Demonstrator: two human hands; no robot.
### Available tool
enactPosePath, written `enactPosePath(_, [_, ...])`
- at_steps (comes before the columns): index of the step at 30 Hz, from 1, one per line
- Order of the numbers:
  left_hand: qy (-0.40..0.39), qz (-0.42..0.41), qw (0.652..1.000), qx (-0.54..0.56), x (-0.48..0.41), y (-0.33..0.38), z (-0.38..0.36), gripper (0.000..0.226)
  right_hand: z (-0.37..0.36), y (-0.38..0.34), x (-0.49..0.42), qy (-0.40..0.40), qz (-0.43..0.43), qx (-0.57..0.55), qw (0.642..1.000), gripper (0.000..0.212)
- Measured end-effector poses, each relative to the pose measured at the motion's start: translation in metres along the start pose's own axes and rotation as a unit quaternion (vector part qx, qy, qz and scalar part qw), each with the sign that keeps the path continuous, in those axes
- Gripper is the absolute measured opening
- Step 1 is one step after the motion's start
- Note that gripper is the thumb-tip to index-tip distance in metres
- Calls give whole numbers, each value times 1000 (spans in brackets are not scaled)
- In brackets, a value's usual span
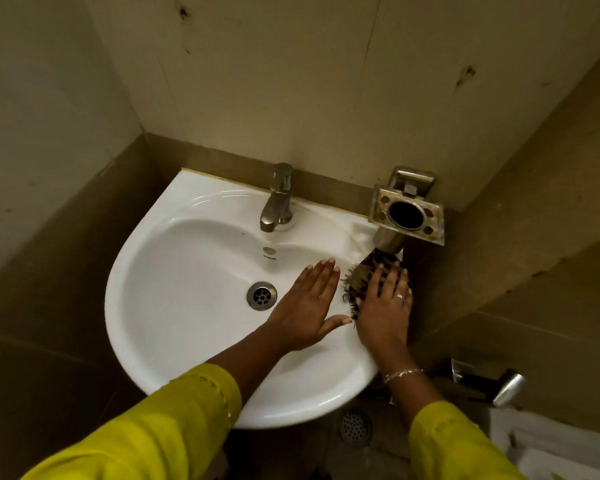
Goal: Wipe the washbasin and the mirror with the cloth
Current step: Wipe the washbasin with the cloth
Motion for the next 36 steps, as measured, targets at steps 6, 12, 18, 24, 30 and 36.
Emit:
enactPosePath(6, [13, 6, 1000, -16, 0, -18, 4, 90, 7, -13, -44, -17, -11, 45, 999, 73])
enactPosePath(12, [-2, 35, 999, -10, 8, -38, 10, 91, 8, -27, -68, -6, -32, 27, 999, 73])
enactPosePath(18, [11, 46, 999, -21, 14, -66, 7, 91, 5, -57, -86, -16, -77, -71, 994, 77])
enactPosePath(24, [3, 51, 999, -16, 16, -83, 9, 88, -1, -69, -94, 65, -93, -78, 991, 74])
enactPosePath(30, [6, 69, 997, -25, 29, -98, 10, 89, -11, -110, -89, 80, 62, -49, 994, 71])
enactPosePath(36, [23, 97, 995, -29, 53, -121, 24, 92, -27, -147, -65, 119, 123, -13, 985, 64])
Point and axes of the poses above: each hand's wrist, its own x-axis away from the middle knuckle, its own z-axis out of the back of the hand, y = z × x, the point moved 3 cm from there along -x, towards the middle knuckle, and after that the axes turned 1 degree about -x, right-handed, at the moved point
